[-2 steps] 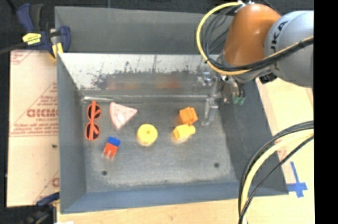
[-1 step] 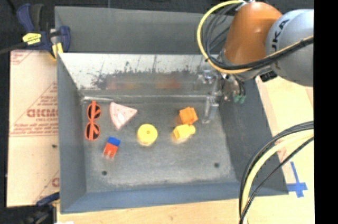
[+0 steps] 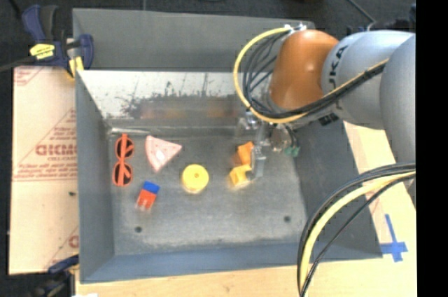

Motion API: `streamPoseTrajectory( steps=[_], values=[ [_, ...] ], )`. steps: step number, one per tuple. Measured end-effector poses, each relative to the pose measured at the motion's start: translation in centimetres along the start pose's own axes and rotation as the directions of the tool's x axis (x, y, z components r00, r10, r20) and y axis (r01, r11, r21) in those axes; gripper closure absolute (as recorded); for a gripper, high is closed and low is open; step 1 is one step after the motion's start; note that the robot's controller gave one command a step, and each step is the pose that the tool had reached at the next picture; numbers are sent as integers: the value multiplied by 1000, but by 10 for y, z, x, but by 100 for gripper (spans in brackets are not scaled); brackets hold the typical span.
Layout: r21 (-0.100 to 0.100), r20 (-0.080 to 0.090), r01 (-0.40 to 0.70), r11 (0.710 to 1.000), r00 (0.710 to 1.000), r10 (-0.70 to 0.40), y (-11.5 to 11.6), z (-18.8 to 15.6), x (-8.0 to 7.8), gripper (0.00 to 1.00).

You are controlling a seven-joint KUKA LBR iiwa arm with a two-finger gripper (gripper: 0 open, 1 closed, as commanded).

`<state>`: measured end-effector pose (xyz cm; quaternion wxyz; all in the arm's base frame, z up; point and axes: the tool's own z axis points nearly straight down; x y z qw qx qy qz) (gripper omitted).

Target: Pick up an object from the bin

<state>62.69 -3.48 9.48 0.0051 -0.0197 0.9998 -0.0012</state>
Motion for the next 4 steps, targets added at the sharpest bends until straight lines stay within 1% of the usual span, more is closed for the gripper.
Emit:
streamPoseTrajectory(
  steps=[1,2,3,4],
  values=[
    [-1,-4,20,1000,1000,-20,24,24,11,0],
    [-1,-4,44,999,999,-44,42,17,3,0],
    [-5,-4,63,998,998,-63,22,17,-16,0],
    [2,-1,65,998,998,-65,48,19,-26,0]
  ],
)
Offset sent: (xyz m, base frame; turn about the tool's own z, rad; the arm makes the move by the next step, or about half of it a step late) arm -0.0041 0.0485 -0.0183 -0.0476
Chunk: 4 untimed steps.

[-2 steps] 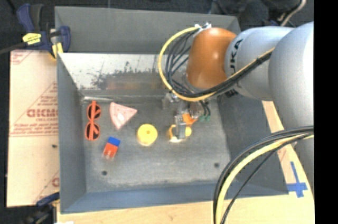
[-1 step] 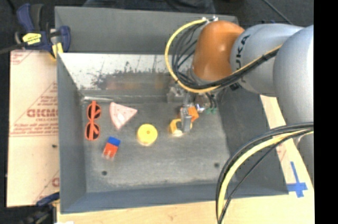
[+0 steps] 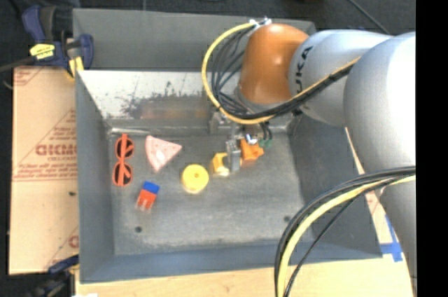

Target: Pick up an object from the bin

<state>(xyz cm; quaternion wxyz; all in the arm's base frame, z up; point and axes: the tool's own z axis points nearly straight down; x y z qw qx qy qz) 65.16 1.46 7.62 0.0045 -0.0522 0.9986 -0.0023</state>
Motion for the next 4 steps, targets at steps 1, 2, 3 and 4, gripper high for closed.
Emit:
streamPoseTrajectory(
  steps=[1,2,3,4],
  values=[
    [-4,2,18,1000,1000,-18,37,1,-7,0],
    [-5,3,-24,1000,1000,24,37,1,-3,0],
    [-3,2,11,1000,1000,-11,78,1,6,0],
    [-5,-7,-57,998,998,57,49,5,114,100]
  ],
)
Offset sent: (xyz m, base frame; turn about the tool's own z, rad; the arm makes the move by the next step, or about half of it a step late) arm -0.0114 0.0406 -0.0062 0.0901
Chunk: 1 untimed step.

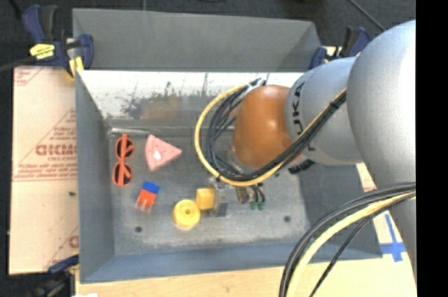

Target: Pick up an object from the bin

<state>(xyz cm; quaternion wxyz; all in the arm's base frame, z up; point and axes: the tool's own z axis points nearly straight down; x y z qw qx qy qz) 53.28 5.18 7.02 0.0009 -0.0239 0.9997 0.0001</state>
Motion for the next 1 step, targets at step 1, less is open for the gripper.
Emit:
streamPoseTrajectory(
  steps=[1],
  values=[
    [0,0,0,1000,1000,0,0,0,0,100]
  ],
)
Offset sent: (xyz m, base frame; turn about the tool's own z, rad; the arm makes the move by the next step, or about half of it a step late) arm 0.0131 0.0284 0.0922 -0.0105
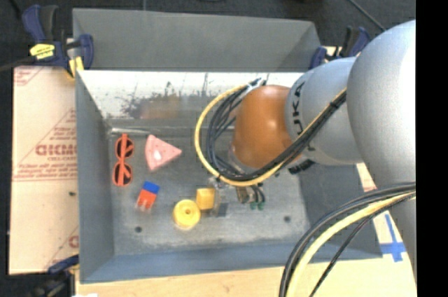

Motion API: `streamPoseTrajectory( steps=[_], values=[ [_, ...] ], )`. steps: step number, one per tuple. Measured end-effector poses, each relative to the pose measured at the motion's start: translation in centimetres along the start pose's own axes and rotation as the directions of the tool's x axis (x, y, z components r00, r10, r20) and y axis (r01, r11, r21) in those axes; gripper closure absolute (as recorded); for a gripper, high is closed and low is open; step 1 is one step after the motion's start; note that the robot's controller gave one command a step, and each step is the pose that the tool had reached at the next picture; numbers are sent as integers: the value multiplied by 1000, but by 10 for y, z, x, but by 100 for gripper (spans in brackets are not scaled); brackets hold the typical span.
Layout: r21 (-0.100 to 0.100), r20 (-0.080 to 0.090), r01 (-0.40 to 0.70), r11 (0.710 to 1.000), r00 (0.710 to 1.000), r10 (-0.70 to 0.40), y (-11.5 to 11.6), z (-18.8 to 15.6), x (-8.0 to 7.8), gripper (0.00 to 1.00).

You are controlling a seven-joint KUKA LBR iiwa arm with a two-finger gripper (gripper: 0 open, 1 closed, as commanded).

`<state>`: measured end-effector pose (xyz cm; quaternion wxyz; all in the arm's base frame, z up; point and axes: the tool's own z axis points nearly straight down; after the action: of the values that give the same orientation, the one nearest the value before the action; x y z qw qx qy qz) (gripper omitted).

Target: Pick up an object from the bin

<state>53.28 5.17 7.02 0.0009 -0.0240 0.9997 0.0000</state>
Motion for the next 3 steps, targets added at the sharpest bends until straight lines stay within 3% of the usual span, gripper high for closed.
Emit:
streamPoseTrajectory(
  steps=[1,2,3],
  values=[
    [0,-8,6,1000,1000,-6,13,-43,-6,100],
    [-1,7,3,1000,1000,-3,11,-81,-11,100],
    [0,-4,-11,1000,1000,11,47,-129,-27,100]
  ],
)
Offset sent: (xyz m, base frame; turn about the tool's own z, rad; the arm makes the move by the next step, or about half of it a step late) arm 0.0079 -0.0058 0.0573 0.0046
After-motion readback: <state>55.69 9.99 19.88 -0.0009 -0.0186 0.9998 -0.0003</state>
